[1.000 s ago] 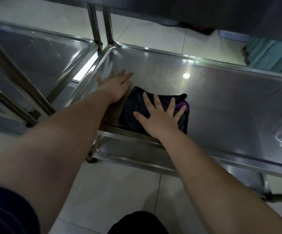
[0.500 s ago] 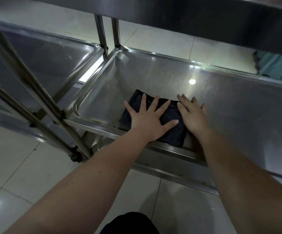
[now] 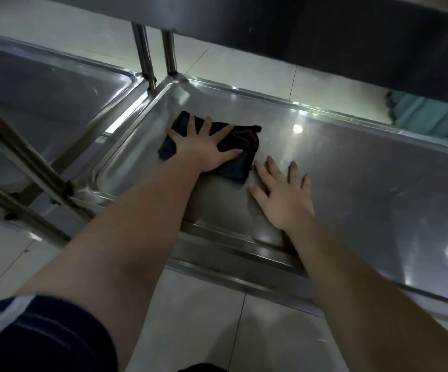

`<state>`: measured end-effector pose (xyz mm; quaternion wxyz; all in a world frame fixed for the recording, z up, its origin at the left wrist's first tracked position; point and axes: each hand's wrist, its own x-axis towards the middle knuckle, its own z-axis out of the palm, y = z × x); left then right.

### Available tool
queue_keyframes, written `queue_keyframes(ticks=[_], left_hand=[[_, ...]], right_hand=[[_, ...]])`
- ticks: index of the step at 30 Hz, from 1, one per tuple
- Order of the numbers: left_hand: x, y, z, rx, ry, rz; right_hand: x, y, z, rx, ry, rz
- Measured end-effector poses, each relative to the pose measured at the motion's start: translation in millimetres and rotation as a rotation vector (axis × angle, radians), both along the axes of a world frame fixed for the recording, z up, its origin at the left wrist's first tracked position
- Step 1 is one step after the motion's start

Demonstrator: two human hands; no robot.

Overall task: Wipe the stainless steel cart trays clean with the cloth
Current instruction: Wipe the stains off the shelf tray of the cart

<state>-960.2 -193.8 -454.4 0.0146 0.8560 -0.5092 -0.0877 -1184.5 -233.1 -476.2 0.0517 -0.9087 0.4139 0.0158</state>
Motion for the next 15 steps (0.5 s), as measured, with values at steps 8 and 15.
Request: queue_keyframes(ticks=[8,15], left_hand=[[-6.0,96.2,-14.2,0.034,-0.035,-0.037],[-12.6,108.8,-7.6,0.067,-0.047,-0.008]], right_hand=[[0.1,-0.1,5.5,0.021,0.016,0.009],[1.6,3.1,6.8,0.011,0.038,0.006]])
